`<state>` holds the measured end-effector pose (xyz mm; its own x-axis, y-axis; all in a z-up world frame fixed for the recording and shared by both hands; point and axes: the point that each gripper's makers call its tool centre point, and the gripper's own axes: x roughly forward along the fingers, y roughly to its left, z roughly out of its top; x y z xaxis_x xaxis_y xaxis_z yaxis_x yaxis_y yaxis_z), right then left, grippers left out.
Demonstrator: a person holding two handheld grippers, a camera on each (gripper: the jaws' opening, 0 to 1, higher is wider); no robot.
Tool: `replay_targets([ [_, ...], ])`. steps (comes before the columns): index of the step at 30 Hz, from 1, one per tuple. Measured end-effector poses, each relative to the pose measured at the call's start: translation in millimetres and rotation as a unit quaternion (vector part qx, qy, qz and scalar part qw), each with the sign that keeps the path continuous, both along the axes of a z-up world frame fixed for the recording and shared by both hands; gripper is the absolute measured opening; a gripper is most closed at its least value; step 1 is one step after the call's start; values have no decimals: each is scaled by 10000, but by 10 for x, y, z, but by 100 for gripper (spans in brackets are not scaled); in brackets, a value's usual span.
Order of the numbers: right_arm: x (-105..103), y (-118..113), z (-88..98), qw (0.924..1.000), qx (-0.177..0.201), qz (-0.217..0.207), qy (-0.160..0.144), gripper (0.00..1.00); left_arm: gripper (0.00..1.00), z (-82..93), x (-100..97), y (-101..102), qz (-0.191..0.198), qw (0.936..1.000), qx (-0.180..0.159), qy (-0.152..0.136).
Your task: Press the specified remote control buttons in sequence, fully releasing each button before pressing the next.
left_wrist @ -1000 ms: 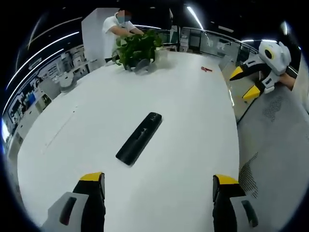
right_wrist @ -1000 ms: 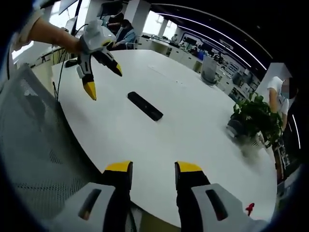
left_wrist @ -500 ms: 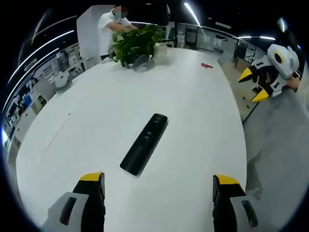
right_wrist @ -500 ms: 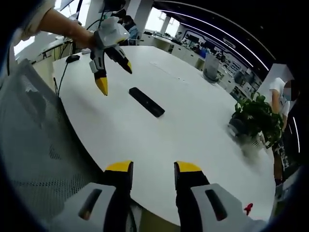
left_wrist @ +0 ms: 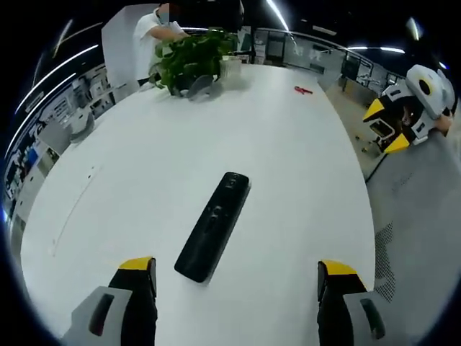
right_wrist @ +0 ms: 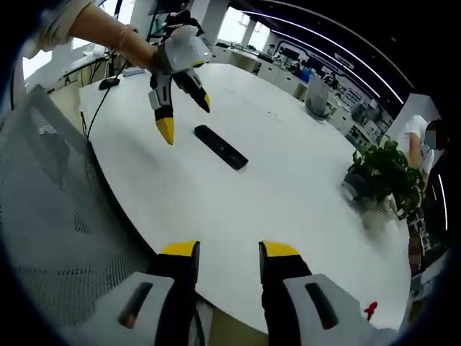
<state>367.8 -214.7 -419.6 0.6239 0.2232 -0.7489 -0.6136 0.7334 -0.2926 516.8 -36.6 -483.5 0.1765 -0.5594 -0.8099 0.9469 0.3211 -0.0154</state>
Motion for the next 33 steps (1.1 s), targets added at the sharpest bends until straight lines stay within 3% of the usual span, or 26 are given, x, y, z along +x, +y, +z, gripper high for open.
replay_targets([
  [22, -48, 40, -69, 9997, -66, 159, 197, 31, 95, -228, 205, -172, -319, 9986, 377, 183],
  [33, -50, 36, -80, 9996, -70, 146, 221, 31, 91, -334, 171, -239, -443, 9972, 482, 356],
])
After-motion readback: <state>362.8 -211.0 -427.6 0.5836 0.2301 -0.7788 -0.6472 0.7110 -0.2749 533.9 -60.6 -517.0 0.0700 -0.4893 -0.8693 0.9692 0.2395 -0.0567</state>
